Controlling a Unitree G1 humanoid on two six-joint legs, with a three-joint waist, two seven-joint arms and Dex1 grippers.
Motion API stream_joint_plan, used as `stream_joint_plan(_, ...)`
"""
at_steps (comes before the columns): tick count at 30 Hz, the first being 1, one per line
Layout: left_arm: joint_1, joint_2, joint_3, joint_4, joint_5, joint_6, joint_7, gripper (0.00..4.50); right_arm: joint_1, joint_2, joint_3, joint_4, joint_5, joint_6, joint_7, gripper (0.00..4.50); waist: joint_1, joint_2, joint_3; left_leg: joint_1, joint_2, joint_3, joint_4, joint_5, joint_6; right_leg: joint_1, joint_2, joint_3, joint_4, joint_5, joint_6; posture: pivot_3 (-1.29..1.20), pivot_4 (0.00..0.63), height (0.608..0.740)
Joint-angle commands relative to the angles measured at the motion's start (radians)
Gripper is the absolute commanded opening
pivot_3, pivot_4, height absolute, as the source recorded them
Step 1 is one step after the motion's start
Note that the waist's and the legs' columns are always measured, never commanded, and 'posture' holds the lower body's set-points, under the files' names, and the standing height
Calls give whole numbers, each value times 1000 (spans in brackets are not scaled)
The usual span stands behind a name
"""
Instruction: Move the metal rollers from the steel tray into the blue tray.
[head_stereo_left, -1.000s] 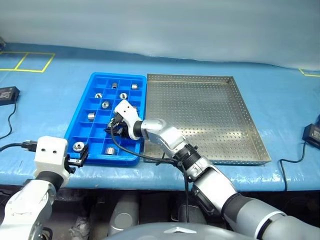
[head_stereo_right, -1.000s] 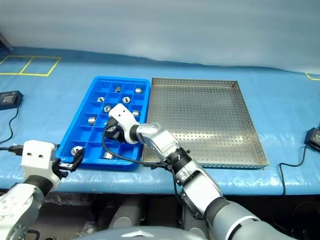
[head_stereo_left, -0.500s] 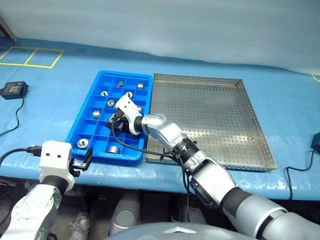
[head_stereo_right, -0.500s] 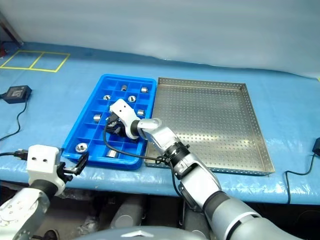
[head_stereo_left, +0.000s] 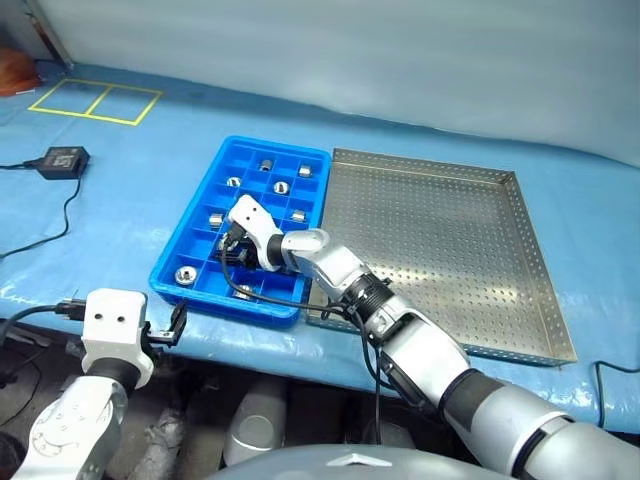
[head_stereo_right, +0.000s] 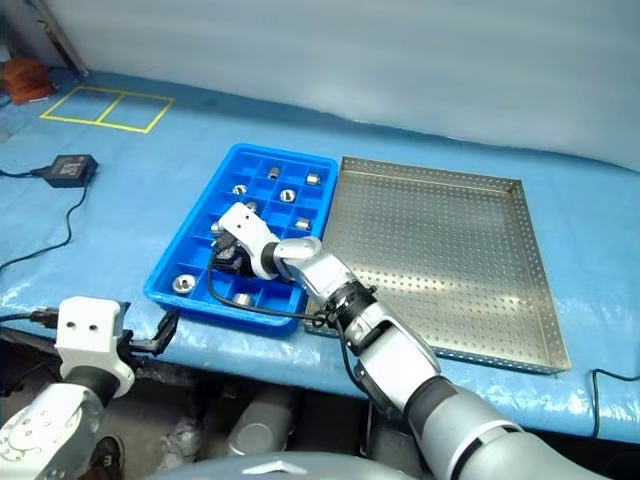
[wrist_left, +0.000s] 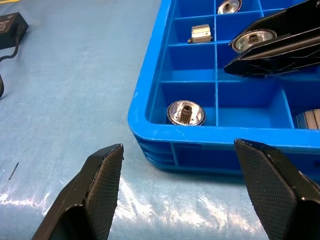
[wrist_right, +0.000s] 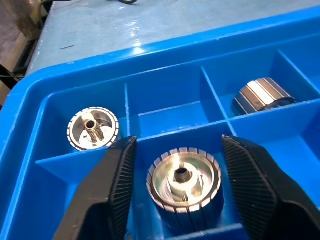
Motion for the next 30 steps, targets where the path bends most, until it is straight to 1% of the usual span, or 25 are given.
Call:
stream_joint_plan(1, -28, -3, -16, -41, -5, -7, -3, 3861, -87, 247, -42, -126, 33, -13, -28, 3023, 11, 0, 0, 0, 0, 0, 0, 0, 0, 0, 0, 0, 0, 0, 0, 522, 150, 740)
stream_joint_plan(4, -85, -4, -37, -25, -17, -23, -19, 3861, -56, 171, -97, -331, 120, 67, -27, 3023, 25, 0, 0, -2, 1, -1, 0, 0, -1, 0, 1, -2, 0, 0, 0, 475, 150, 740)
stream_joint_plan(8, -210, -8, -94, 27, -48, -52, -54, 3861, 29, -11, -159, -651, 184, 198, -36, 3023, 34, 0, 0, -2, 1, -3, 1, -1, -2, 1, 1, -4, 0, -1, 0, 401, 150, 740)
stream_joint_plan(10, -281, 0, -134, 68, -48, -67, -73, 3861, 86, -108, -193, -780, 188, 249, -35, 3023, 33, 0, -2, -2, 1, -3, 1, -1, -2, 1, 1, -4, 0, -1, 1, 360, 150, 740)
stream_joint_plan(11, -331, 7, -166, 101, -42, -82, -88, 3861, 129, -174, -216, -840, 164, 264, -43, 3023, 31, 0, -2, -2, 0, -4, 1, -1, -2, 2, 0, -4, 0, -2, 1, 337, 150, 740)
stream_joint_plan(13, -400, 25, -214, 156, -25, -115, -117, 3861, 198, -276, -241, -918, 122, 292, -68, 3023, 32, -1, -3, 0, -2, -5, 2, -1, -2, 3, -1, -5, -1, -3, 2, 291, 150, 740)
stream_joint_plan(15, -466, 38, -252, 219, -14, -149, -145, 3861, 269, -370, -275, -980, 104, 329, -86, 3023, 19, 0, -2, -1, -3, -5, 5, -1, -2, 3, -2, -5, -1, -2, 3, 243, 150, 740)
stream_joint_plan(17, -519, 43, -277, 285, -15, -183, -178, 3861, 339, -459, -295, -1028, 90, 355, -77, 3023, -5, 1, -2, -5, -3, -2, 8, 0, -1, 4, -2, -3, 1, -1, 4, 205, 150, 740)
stream_joint_plan(20, -577, 49, -313, 386, -6, -241, -223, 3861, 423, -549, -327, -1052, 60, 396, -92, 3023, -75, 2, -2, -6, -2, -2, 9, -1, 1, 2, -1, -1, 4, 0, 5, 136, 150, 740)
stream_joint_plan(21, -594, 48, -321, 419, -10, -260, -242, 3861, 449, -580, -330, -1055, 38, 404, -99, 3023, -97, 2, -2, -6, -1, -2, 8, -1, 1, 2, 0, -1, 4, 2, 8, 117, 150, 740)
stream_joint_plan(23, -624, 51, -335, 483, -13, -294, -281, 3861, 493, -614, -359, -1068, 38, 421, -103, 3023, -140, 2, -2, -6, -2, -4, 8, -1, 1, 3, 0, -1, 4, 4, 4, 88, 150, 740)
stream_joint_plan(26, -651, 55, -342, 545, -21, -331, -330, 4419, 538, -641, -399, -1100, 65, 430, -82, 3065, -204, 1, -2, -6, -2, -4, 8, -2, 2, 3, 0, 0, 4, 4, 4, 56, 150, 740)
stream_joint_plan(28, -662, 57, -344, 566, -28, -344, -356, 4500, 572, -665, -410, -1133, 90, 420, -34, 3431, -236, 2, -1, -5, -2, -3, 9, -2, 2, 4, 0, 2, 4, 4, 5, 40, 150, 740)
stream_joint_plan(29, -665, 59, -348, 572, -24, -345, -360, 4500, 589, -677, -413, -1150, 104, 411, -9, 3668, -250, 1, -1, -4, -2, -3, 9, -2, 2, 5, 0, 2, 4, 4, 6, 33, 150, 740)
stream_joint_plan(30, -666, 59, -349, 578, -13, -344, -352, 4500, 605, -685, -416, -1166, 114, 407, 7, 3981, -261, 1, -1, -3, -2, -3, 9, -2, 2, 6, 0, 3, 4, 2, 9, 21, 150, 740)
